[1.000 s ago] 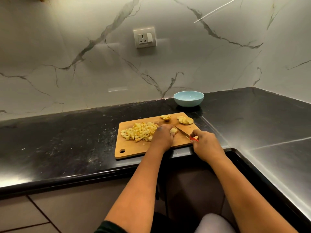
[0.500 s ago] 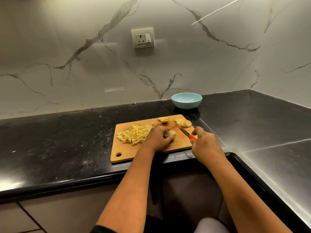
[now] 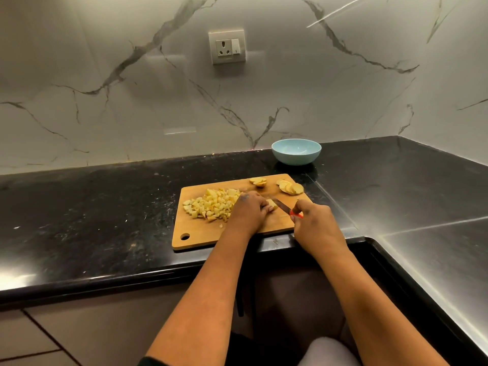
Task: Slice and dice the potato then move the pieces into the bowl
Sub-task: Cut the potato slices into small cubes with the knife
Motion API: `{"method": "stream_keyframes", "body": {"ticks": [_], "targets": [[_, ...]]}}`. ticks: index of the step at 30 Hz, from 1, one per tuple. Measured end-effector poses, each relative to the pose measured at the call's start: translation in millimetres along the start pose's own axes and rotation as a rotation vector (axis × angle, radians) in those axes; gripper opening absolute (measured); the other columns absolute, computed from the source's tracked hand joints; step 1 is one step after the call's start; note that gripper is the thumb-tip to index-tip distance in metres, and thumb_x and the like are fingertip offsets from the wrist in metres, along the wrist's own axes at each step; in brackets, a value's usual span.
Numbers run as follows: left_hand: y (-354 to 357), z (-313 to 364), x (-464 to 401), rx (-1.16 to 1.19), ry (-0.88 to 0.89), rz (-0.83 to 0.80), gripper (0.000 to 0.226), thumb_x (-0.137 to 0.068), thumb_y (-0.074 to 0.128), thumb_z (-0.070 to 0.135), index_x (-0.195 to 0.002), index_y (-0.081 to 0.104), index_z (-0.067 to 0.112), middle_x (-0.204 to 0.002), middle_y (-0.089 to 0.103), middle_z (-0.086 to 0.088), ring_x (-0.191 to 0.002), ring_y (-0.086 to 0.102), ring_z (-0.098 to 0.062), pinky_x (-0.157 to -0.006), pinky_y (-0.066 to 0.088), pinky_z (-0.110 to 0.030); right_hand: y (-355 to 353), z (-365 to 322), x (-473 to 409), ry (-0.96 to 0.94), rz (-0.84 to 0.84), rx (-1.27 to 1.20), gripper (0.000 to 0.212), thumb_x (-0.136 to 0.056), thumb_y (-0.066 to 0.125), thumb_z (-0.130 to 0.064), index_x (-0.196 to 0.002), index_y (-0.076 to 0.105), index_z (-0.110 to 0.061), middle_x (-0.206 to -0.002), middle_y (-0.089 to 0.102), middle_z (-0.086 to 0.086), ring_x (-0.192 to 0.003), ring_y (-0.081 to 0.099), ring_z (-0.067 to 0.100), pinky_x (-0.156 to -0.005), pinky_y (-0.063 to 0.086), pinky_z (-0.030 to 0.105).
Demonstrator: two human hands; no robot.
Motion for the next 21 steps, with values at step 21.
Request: {"method": "stream_keyframes", "body": {"ticks": [21], "targets": [[-4,0,6,0.010,-0.035,0.008,0.024,-0.092,0.066,0.026,-0.105,0.075,0.008,-0.105,0.072,-0.009,-0.099,0.064,-0.021,-0.092,0.051,-0.036,-32,8,15,0.027,-0.034,0.052,0.010,-0.093,0.061,-0.019,-0.102,0.061,-0.019,-0.084,0.059,0.005,-0.069,0.058,0.019,-0.059,0.052,0.033]]}}
Point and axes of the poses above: each hand's wrist, its own x-axis away from the middle knuckle, its own y-axis out of the palm, z = x × y, the point moved 9 cm from there along -x, towards the middle knuckle
